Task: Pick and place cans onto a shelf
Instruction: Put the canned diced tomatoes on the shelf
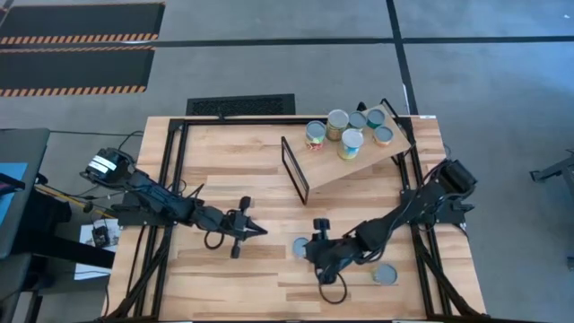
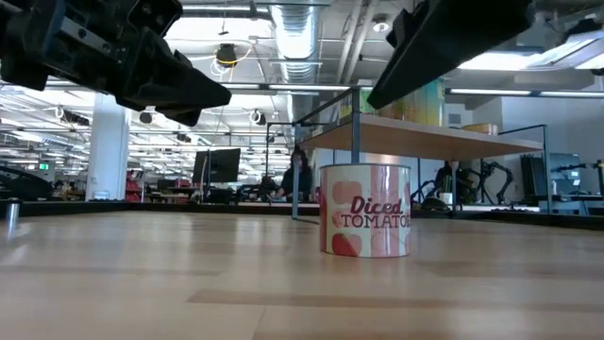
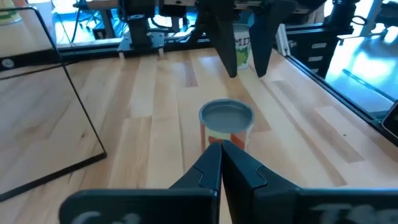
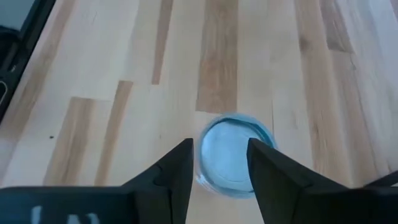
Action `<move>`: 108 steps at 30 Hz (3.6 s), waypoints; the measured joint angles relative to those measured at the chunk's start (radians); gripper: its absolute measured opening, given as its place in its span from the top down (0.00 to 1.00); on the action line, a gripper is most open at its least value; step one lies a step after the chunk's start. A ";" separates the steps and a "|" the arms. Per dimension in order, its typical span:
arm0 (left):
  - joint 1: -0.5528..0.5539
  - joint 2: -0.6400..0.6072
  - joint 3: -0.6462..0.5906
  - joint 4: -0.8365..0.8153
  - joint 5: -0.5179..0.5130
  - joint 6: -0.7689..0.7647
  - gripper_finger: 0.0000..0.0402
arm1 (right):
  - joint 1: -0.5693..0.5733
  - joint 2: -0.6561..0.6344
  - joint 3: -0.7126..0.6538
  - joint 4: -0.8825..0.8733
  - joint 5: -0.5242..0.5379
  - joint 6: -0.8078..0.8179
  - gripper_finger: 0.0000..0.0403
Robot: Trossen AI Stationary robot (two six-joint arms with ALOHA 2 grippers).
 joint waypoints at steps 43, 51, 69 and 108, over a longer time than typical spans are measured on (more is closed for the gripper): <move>0.113 0.000 -0.174 0.240 0.043 -0.041 1.00 | -0.071 0.200 0.181 -0.234 -0.181 -0.169 0.68; 0.113 0.001 -0.174 0.247 0.042 -0.041 1.00 | -0.069 0.185 0.180 -0.247 -0.197 -0.178 0.96; 0.113 0.001 -0.174 0.259 0.043 -0.043 1.00 | -0.026 -0.388 0.179 -0.879 0.041 0.392 0.96; 0.113 0.001 -0.174 0.257 0.043 -0.043 1.00 | -0.873 -0.514 0.109 -0.944 -0.051 0.070 0.94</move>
